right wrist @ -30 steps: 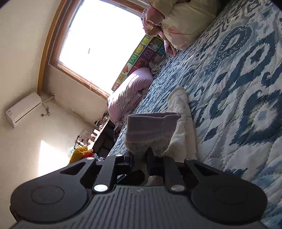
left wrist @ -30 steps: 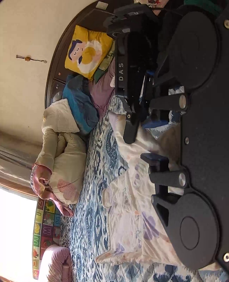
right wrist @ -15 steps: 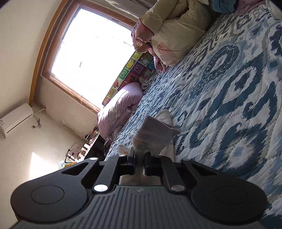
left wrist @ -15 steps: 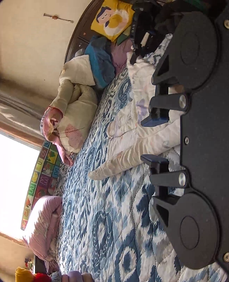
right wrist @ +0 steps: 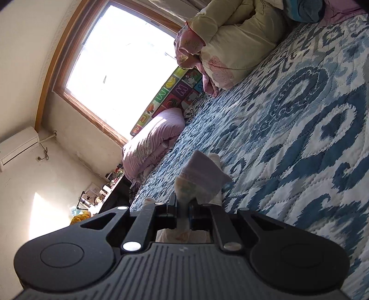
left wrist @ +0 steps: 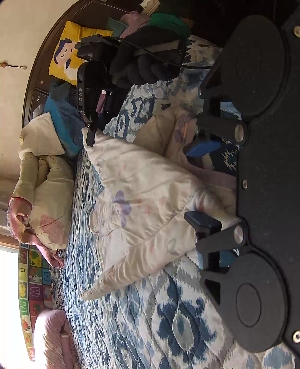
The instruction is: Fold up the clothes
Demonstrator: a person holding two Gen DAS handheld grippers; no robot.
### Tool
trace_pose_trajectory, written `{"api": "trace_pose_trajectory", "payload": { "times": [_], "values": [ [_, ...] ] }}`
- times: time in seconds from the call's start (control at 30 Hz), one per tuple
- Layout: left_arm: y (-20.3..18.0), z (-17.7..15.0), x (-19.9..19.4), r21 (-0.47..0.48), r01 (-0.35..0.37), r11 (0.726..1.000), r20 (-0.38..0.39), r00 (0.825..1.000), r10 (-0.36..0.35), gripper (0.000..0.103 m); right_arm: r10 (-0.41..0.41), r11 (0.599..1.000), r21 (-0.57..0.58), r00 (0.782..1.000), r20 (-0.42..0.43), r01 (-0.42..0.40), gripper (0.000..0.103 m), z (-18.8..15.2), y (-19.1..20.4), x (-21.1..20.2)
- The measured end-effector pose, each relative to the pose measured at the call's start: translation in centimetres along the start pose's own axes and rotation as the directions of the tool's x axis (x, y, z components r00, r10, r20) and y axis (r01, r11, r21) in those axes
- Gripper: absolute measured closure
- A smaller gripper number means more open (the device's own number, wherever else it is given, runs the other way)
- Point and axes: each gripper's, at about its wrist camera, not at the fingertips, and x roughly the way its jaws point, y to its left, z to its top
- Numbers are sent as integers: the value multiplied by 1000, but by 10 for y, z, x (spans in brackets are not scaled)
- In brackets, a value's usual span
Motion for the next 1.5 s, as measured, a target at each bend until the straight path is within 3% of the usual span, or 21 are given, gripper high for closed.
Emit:
{"api": "trace_pose_trajectory", "payload": {
  "times": [0.1, 0.13, 0.17, 0.23, 0.3, 0.4, 0.47, 0.53, 0.57, 0.6, 0.73, 0.87, 1.03, 1.17, 1.23, 1.3, 1.4, 1.5],
  "values": [
    [17, 8, -13, -117, 24, 993, 56, 998, -17, 52, -13, 1000, -6, 1000, -17, 13, 92, 3, -2, 7],
    [17, 8, -9, -125, 28, 992, 35, 999, -24, 52, -18, 1000, -8, 1000, -23, 18, 92, 4, -3, 10],
    [16, 8, -3, -123, 25, 992, 4, 1000, -24, 52, -22, 1000, -10, 999, -29, 22, 92, 6, -4, 12],
    [7, 0, 17, -30, -33, 999, -122, 992, 29, 52, -31, 999, -14, 999, -40, 31, 92, 8, -6, 17],
    [3, -1, 22, 18, -49, 999, -144, 988, 52, 52, -40, 999, -18, 998, -52, 39, 92, 10, -7, 22],
    [23, 16, 4, -97, -23, 995, -45, 999, 19, 52, -40, 999, -25, 997, -65, 39, 92, 8, -8, 20],
    [41, 27, 2, -165, -60, 984, 32, 997, 67, 50, -26, 999, -30, 998, -63, 24, 92, 3, -8, 9],
    [55, 36, 11, -215, -120, 969, 63, 989, 137, 56, -5, 1000, -17, 998, -58, 4, 92, 3, -9, 5],
    [61, 42, 17, -225, -165, 960, 61, 981, 182, 68, 8, 1000, -17, 998, -57, -9, 92, 3, -8, 4],
    [68, 48, 24, -234, -213, 949, 54, 971, 231, 70, 17, 999, -27, 998, -55, -18, 92, 2, -7, 3],
    [102, 71, 46, -298, -267, 917, 91, 948, 305, 78, 57, 997, -49, 997, -49, -60, 92, 2, -2, -1],
    [123, 89, 75, -268, -299, 916, 84, 940, 331, 79, 65, 997, -43, 996, -57, -68, 92, 2, -7, -4],
    [134, 111, 110, -187, -297, 936, 84, 945, 317, 79, 64, 997, -32, 995, -71, -67, 92, 1, -15, -7],
    [140, 126, 143, -115, -254, 960, 39, 965, 260, 79, 64, 998, -23, 995, -83, -66, 92, 0, -21, -10],
    [127, 125, 172, 19, -241, 970, -57, 969, 242, 82, 64, 998, -19, 994, -88, -65, 92, -1, -24, -11],
    [112, 123, 183, 137, -252, 958, -72, 962, 263, 83, 55, 998, -18, 994, -99, -57, 92, 3, -30, -11],
    [115, 129, 172, 129, -175, 976, -64, 981, 184, 82, 49, 999, -11, 993, -107, -51, 92, 5, -33, -7],
    [117, 133, 163, 115, -197, 974, -28, 979, 202, 82, 37, 999, -5, 992, -119, -37, 92, 3, -33, -2]
  ]
}}
